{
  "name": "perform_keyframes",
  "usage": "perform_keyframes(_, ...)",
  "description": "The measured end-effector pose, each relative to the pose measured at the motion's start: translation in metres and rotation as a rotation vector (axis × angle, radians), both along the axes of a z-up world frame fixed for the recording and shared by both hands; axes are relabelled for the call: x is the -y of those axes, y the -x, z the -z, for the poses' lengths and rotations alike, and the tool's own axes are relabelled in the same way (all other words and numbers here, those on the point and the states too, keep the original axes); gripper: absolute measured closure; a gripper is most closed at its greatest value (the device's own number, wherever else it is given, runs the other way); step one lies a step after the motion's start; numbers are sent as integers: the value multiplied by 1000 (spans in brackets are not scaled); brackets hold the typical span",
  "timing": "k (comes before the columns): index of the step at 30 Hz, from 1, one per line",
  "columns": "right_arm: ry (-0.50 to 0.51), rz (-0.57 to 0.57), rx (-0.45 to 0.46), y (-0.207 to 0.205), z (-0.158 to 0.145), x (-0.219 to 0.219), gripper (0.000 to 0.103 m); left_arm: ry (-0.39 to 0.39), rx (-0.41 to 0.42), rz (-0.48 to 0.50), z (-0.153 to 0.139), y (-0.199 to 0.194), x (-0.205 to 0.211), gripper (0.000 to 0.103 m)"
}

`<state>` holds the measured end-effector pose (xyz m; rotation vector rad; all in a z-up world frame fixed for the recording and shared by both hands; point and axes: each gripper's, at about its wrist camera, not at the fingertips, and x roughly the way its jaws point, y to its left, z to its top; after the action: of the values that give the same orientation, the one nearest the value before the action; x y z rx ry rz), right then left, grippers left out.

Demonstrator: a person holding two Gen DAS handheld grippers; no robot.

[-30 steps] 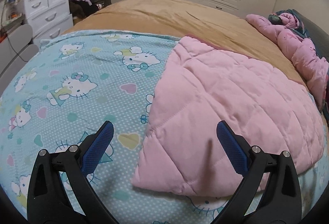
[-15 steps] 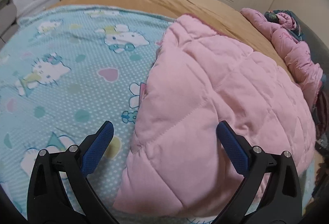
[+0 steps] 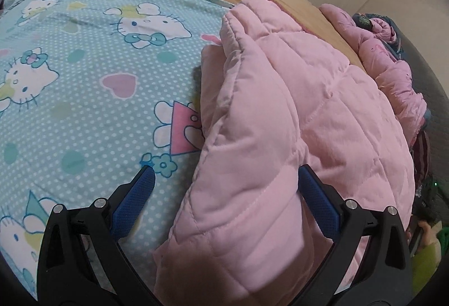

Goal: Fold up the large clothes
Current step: 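Grasp the side edge of the quilted pink jacket with both grippers, then lift the held side and fold it over the jacket with both grippers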

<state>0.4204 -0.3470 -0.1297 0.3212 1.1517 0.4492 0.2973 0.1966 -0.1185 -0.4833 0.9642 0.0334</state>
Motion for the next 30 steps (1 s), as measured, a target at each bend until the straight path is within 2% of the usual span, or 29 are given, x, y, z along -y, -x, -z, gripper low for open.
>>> perform_keyframes(4, -15, -26, -18, -12, 2, -7, 4, 3, -2, 3, 2, -6, 3, 8)
perform_keyframes(9, -92, -26, -28, -23, 9, -4, 4, -24, 1, 22, 1, -14, 11, 8)
perform_keyframes(13, -83, -18, -14, -23, 6, -9, 4, -16, 8, 43, 0, -24, 21, 10)
perform_keyframes(17, -106, -14, -5, -17, 6, -18, 5, 33, 48, 69, 0, -29, 28, 32)
perform_keyframes(19, -125, -13, 1, -15, 7, -21, 10, -8, 57, 76, -5, -31, 38, 38)
perform_keyframes(20, -148, -18, 14, -13, 6, -23, 23, -11, 61, 79, -6, -32, 40, 41)
perform_keyframes(21, -140, -11, 28, -6, 6, -22, 28, -11, 64, 82, -7, -33, 41, 44)
perform_keyframes(24, -132, 14, 60, 3, 2, -24, 35, -8, 72, 85, -10, -36, 44, 50)
perform_keyframes(30, -126, 50, 87, 12, 4, -21, 42, -43, 81, 98, -12, -23, 38, 54)
